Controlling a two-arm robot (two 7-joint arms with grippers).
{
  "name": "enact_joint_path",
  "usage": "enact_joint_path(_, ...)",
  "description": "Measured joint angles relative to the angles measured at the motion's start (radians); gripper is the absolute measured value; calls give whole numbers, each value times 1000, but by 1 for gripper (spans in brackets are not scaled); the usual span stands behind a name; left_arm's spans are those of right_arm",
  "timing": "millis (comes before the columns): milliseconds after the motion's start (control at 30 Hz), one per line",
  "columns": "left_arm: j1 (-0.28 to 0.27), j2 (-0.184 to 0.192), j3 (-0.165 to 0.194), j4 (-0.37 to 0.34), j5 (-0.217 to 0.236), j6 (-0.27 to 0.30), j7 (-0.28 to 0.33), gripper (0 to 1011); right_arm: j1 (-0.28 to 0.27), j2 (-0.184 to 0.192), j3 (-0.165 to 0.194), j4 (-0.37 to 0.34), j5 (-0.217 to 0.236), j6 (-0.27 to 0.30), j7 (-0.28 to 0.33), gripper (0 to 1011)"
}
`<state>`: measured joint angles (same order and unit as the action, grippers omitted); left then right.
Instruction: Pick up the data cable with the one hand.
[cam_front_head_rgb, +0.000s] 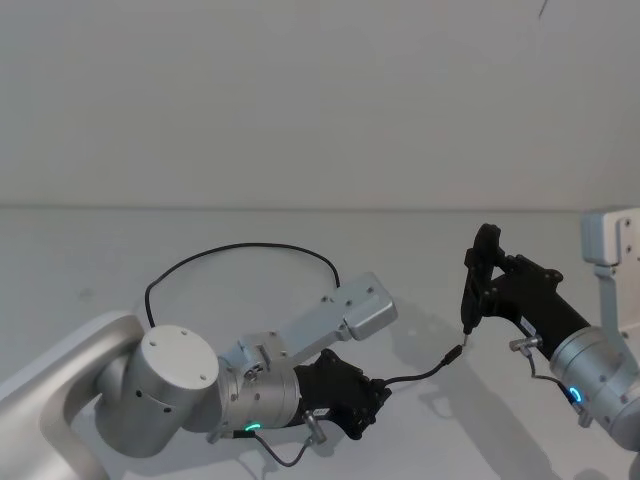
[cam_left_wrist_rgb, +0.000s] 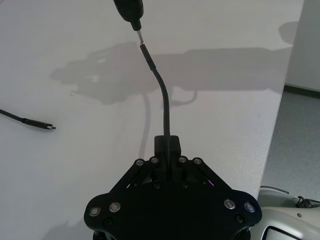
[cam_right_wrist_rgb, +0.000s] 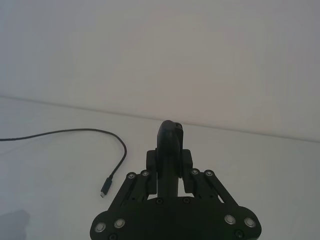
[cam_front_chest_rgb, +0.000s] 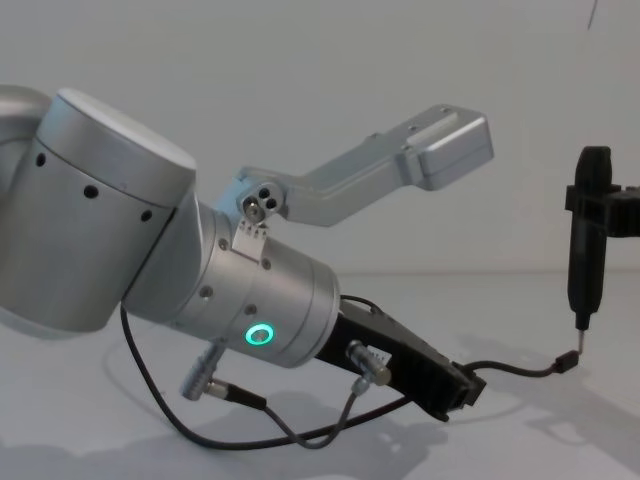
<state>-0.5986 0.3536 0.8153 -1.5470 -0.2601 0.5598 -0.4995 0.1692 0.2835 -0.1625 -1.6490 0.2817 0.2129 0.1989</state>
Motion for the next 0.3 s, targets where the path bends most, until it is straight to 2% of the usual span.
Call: enact_joint_path(300, 0, 0, 0, 0, 0, 0, 0, 43, -1, -1, 1, 1, 2, -3, 3, 279)
